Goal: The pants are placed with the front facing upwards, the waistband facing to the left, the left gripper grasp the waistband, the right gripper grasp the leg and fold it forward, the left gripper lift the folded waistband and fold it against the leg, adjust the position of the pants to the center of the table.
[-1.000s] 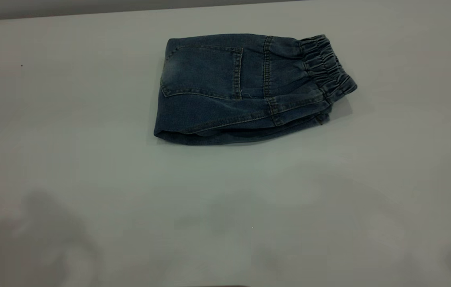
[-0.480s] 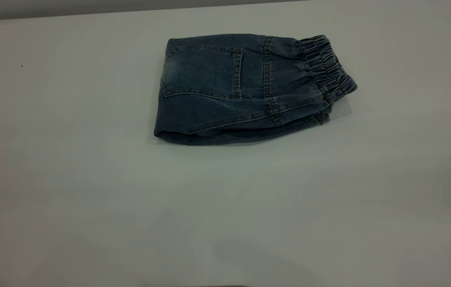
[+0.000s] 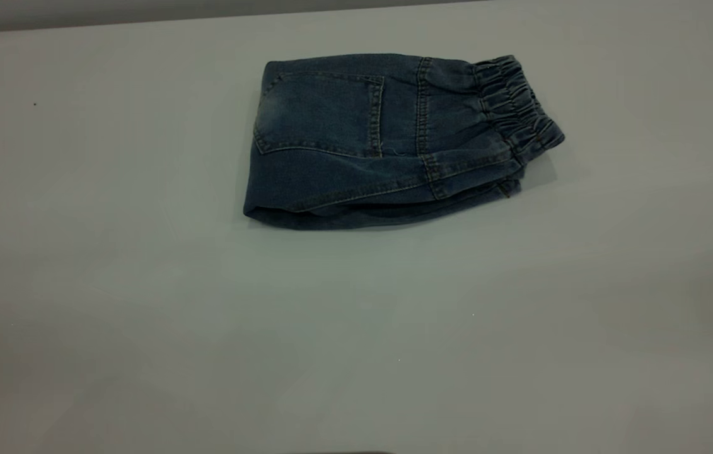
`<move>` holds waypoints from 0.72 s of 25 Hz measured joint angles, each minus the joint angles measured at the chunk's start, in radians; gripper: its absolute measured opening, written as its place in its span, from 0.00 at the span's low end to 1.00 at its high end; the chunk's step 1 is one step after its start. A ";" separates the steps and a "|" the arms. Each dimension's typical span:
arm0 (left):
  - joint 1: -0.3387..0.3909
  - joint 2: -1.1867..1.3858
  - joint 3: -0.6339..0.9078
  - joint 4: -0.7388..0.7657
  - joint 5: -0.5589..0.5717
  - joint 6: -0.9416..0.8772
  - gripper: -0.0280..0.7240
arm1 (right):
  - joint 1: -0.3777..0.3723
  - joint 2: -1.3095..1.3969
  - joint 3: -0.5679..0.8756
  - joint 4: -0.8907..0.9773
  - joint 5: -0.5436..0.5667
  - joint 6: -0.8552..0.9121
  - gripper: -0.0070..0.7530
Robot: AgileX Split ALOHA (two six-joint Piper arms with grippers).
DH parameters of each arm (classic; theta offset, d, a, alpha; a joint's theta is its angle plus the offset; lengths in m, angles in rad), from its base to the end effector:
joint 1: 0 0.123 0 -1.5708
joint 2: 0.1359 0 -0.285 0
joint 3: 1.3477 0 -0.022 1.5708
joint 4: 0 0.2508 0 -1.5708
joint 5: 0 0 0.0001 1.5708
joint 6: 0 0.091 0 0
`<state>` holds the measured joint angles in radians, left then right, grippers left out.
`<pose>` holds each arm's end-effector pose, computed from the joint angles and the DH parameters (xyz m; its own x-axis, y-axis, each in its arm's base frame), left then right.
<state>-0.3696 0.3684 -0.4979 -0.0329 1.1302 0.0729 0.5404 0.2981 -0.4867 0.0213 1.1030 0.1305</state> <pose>0.0421 -0.0192 0.2641 -0.7146 0.3399 -0.6115 0.4208 0.9071 0.0124 0.0319 0.0212 0.2653 -0.6983 -0.2561 -0.6684 -0.4321 0.8953 0.1084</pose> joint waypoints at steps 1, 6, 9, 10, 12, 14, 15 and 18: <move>0.000 -0.018 0.003 0.000 -0.006 0.000 0.82 | 0.000 0.000 0.000 0.002 0.000 -0.009 0.59; 0.000 -0.066 0.005 0.000 -0.014 0.000 0.82 | 0.000 0.000 0.000 0.014 0.027 -0.103 0.59; 0.000 -0.067 0.005 0.000 -0.014 0.000 0.82 | 0.000 0.000 0.013 0.078 0.015 -0.113 0.59; 0.000 -0.067 0.005 0.000 -0.014 0.000 0.82 | 0.000 0.000 0.017 0.100 0.018 -0.121 0.59; 0.000 -0.067 0.005 0.001 -0.014 0.000 0.82 | 0.000 0.000 0.019 0.112 0.017 -0.131 0.59; 0.000 -0.067 0.005 0.001 -0.014 0.000 0.82 | 0.000 0.000 0.021 0.115 0.016 -0.131 0.59; 0.000 -0.067 0.005 0.001 -0.014 0.000 0.82 | 0.000 0.000 0.021 0.117 0.015 -0.131 0.59; 0.000 -0.067 0.005 0.001 -0.014 0.000 0.82 | 0.000 0.000 0.021 0.118 0.015 -0.131 0.59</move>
<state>-0.3696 0.3018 -0.4925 -0.0320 1.1165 0.0729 0.5404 0.2981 -0.4655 0.1396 1.1185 0.0000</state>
